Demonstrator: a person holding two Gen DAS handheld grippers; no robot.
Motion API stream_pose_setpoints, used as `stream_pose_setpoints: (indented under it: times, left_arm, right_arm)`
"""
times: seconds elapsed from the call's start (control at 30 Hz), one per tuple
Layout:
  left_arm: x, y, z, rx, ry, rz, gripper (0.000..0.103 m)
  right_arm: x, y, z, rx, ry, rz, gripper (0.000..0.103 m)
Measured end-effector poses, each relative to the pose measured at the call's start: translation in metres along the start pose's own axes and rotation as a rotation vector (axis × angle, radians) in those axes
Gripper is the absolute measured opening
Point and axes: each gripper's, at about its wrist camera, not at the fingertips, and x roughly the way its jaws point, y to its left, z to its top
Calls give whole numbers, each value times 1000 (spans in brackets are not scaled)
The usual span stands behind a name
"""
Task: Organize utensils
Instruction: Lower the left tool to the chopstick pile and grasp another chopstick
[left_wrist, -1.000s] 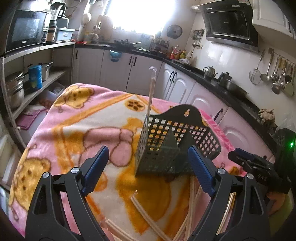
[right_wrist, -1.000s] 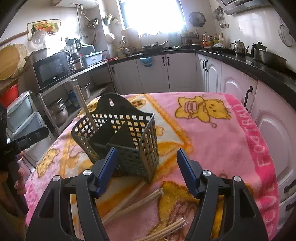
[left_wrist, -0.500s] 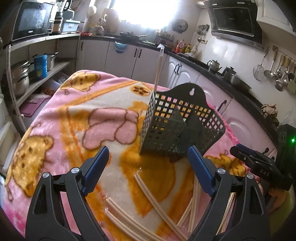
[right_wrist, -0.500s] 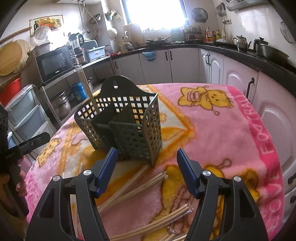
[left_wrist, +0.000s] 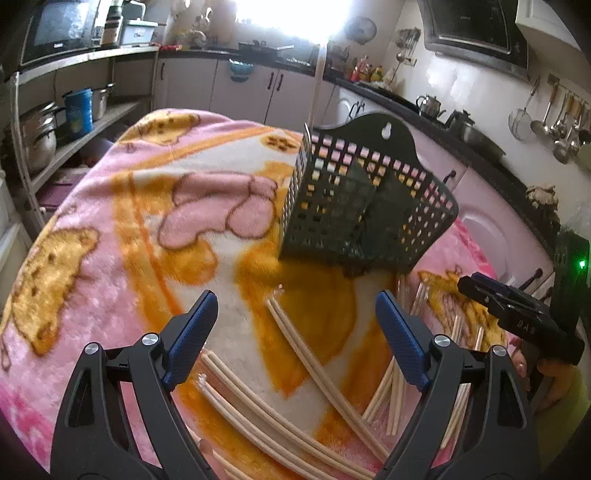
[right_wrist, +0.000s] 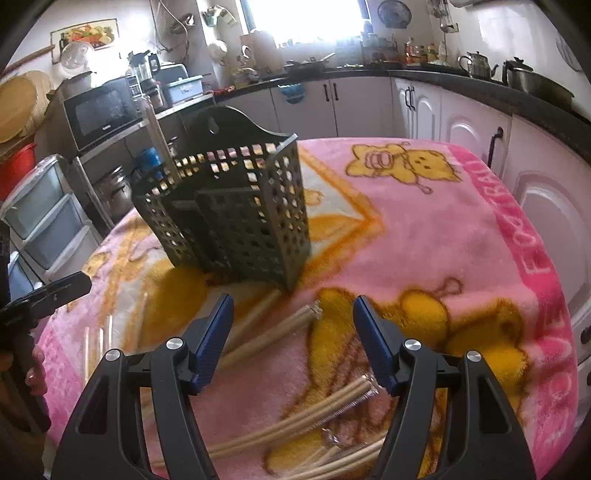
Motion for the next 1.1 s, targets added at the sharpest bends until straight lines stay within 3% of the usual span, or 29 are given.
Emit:
stream_pose_setpoints:
  times: [0.4, 0.67, 0.83, 0.9, 1.03, 1.1]
  left_arm:
    - [30, -8, -20, 9, 103, -5, 76]
    - [51, -6, -25, -10, 182, -12, 53]
    - [58, -2, -22, -39, 198, -16, 50]
    - [61, 1, -21, -56, 202, -19, 47]
    - [63, 7, -20, -89, 204, -22, 39]
    - [65, 6, -19, -87, 204, -5, 29]
  right_arm:
    - [17, -11, -9, -4, 41, -41, 63]
    - [49, -8, -6, -40, 120, -53, 36]
    - [62, -10, -2, -29, 146, -46, 24]
    - [66, -10, -2, -28, 147, -37, 12]
    - [66, -7, -3, -47, 142, -34, 5]
    - [63, -9, -4, -37, 133, -35, 3]
